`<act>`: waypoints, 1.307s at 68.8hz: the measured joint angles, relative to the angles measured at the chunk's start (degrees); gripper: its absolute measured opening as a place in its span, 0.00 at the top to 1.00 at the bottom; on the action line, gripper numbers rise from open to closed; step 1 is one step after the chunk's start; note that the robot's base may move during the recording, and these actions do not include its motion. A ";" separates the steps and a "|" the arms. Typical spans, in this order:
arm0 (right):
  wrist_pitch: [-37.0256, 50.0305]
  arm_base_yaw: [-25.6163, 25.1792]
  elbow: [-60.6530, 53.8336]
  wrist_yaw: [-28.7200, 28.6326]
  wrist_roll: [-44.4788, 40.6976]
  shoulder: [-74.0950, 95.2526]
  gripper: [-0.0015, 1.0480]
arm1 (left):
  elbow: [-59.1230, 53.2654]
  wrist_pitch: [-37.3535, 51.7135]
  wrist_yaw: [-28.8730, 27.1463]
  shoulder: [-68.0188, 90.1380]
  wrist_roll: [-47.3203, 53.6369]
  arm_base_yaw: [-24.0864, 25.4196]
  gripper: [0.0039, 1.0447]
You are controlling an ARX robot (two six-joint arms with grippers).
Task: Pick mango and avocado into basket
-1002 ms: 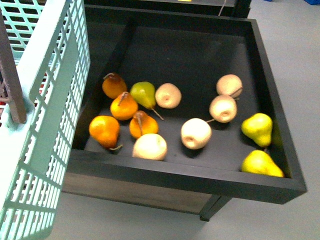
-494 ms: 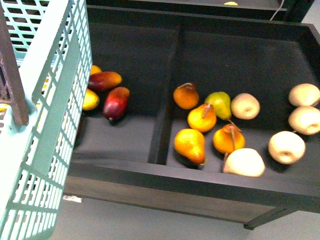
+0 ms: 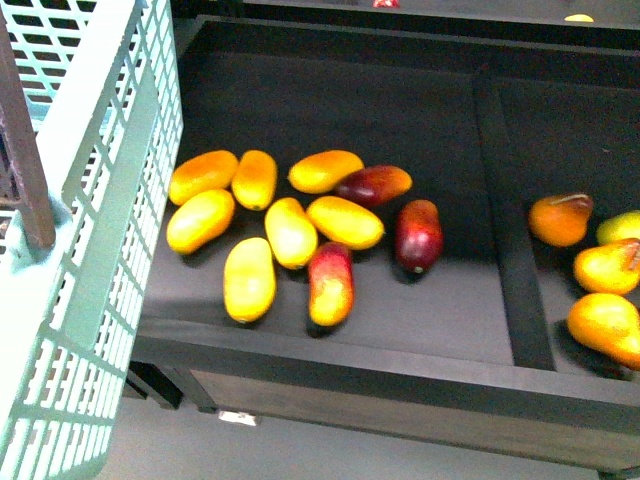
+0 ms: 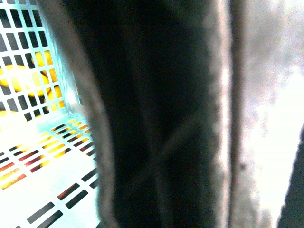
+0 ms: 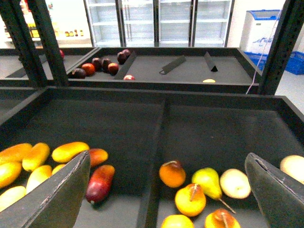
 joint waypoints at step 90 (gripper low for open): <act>0.00 0.00 0.00 -0.11 0.00 0.04 0.08 | 0.09 0.00 -0.15 0.00 0.11 0.07 0.88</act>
